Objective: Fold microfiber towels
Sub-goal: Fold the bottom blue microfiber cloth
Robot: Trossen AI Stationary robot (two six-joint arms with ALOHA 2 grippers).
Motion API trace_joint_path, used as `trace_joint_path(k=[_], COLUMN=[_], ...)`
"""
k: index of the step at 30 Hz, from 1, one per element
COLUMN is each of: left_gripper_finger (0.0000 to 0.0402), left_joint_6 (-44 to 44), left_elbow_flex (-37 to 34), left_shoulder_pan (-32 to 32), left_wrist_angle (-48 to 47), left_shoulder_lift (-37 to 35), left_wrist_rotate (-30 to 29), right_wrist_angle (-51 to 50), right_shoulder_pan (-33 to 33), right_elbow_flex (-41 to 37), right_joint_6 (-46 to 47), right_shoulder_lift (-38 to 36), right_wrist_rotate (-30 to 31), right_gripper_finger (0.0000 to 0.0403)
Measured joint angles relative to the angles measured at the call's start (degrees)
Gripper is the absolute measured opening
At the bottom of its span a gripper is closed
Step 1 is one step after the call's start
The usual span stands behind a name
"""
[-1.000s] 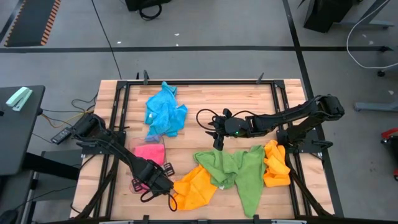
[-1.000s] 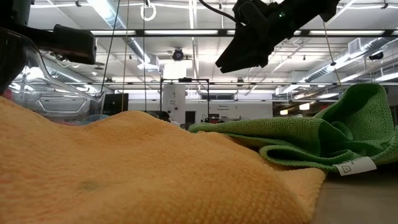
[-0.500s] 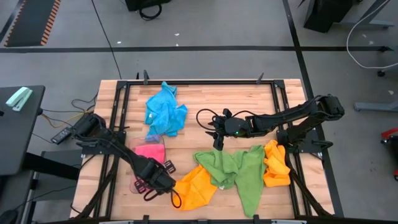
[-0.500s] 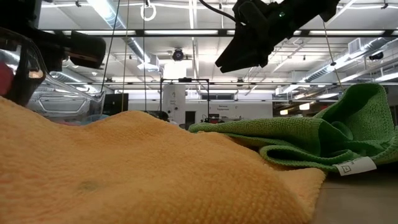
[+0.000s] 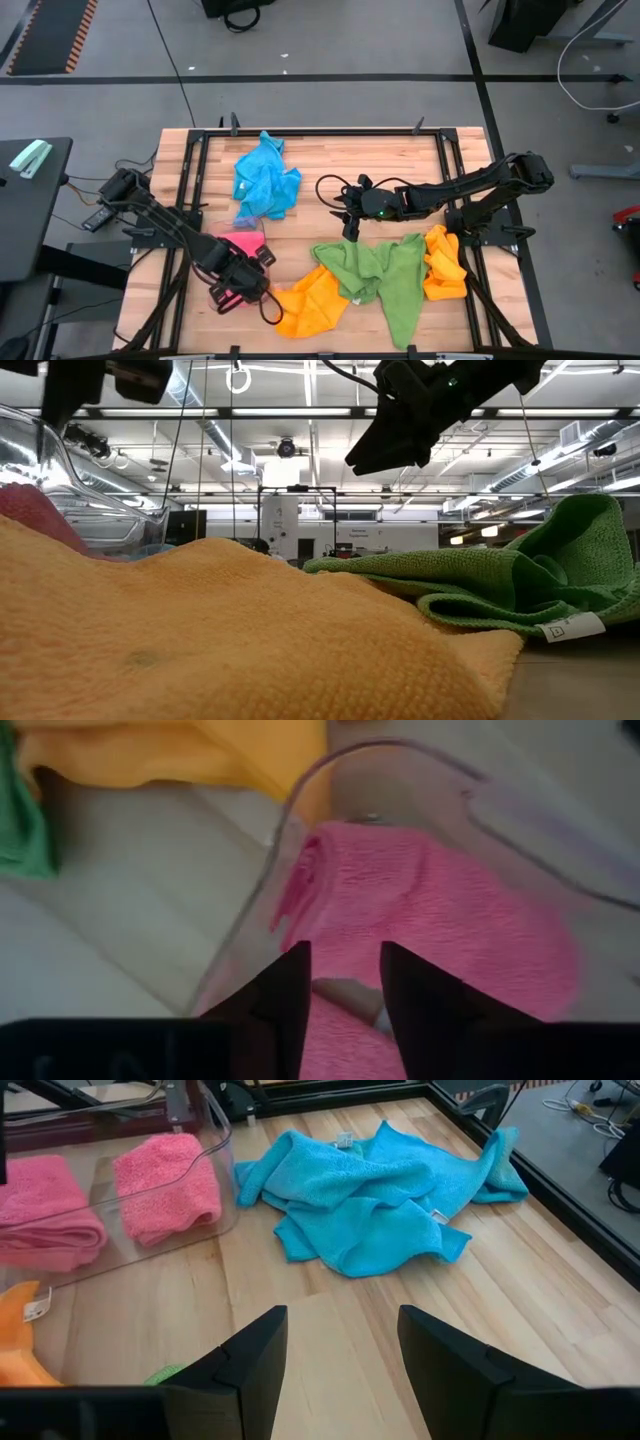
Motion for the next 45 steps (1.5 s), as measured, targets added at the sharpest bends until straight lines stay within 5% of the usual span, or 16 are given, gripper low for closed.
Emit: trace_joint_path(k=[9,13,21,26,33,37,45], left_gripper_finger=[0.0068,0.0048,0.0012,0.0007,0.0034,0.0036,0.0017], left_joint_6=[-5.0,-16.5,-22.1,-20.0,-18.9,-14.6,-16.4], left_elbow_flex=[-0.1,-0.1,1.6,2.4,2.0,1.6,1.5], left_shoulder_pan=[-3.3,-3.2,0.8,2.7,6.3,10.7,20.3], left_wrist_angle=[1.6,1.1,-12.7,-12.4,-0.9,10.0,16.3], left_shoulder_lift=[3.2,3.7,3.3,1.0,-4.0,-5.0,-3.8], left_wrist_rotate=[3.0,2.5,1.4,-8.4,-40.1,-42.3,-41.4], right_wrist_angle=[0.2,0.2,0.2,-0.3,0.0,-0.1,-0.3], right_shoulder_pan=[0.0,0.0,0.0,0.0,0.0,-0.2,-0.5], right_elbow_flex=[0.0,0.0,0.0,0.0,0.0,0.0,0.0], right_joint_6=[-1.1,-2.4,-4.5,-4.7,-4.6,-1.8,-2.2], right_shoulder_lift=[0.0,0.0,0.0,0.0,0.0,0.0,0.0], right_wrist_rotate=[0.0,0.0,0.0,0.0,0.0,0.0,0.0], right_gripper_finger=[0.0200,0.0200,0.0200,0.0200,0.0200,0.0200,0.0200])
